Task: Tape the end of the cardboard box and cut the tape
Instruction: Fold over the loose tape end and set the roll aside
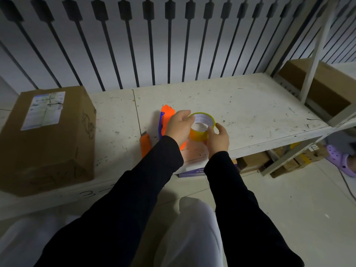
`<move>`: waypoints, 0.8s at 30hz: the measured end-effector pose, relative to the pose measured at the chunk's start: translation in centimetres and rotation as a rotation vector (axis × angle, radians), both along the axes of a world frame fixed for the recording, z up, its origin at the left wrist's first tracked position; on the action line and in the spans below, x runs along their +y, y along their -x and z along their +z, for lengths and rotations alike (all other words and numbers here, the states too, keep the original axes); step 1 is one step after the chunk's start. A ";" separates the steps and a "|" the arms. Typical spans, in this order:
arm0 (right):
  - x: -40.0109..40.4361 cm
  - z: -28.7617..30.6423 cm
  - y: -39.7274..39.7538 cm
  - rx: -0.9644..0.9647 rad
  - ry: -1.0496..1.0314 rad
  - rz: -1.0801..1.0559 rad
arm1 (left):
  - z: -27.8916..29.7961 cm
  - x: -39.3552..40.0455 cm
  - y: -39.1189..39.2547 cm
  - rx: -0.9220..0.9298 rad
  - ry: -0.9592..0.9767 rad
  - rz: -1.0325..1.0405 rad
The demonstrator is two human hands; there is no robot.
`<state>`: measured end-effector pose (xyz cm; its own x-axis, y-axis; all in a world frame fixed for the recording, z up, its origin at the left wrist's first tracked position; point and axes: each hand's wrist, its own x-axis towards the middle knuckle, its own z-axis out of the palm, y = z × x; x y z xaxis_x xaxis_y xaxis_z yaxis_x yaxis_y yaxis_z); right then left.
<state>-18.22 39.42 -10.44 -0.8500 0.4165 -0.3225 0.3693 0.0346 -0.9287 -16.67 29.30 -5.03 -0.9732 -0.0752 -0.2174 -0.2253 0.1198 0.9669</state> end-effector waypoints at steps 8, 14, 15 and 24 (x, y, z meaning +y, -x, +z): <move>0.1 -0.4 0.3 -0.058 -0.057 0.016 | -0.2 0.1 0.1 0.016 -0.009 0.020; 0.0 -0.2 0.3 -0.085 -0.212 0.094 | -0.3 0.0 0.0 0.036 -0.001 0.066; 0.0 -0.1 0.3 -0.090 -0.241 0.116 | -0.2 -0.1 -0.1 0.038 -0.001 0.076; -1.1 0.8 -0.7 -0.137 -0.291 0.197 | 0.9 -1.5 -1.3 0.083 -0.030 0.169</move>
<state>-17.53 38.31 -9.67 -0.8803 0.3404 -0.3306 0.4491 0.3728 -0.8120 -15.33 27.83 -4.12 -0.9618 -0.2342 -0.1415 -0.1590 0.0574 0.9856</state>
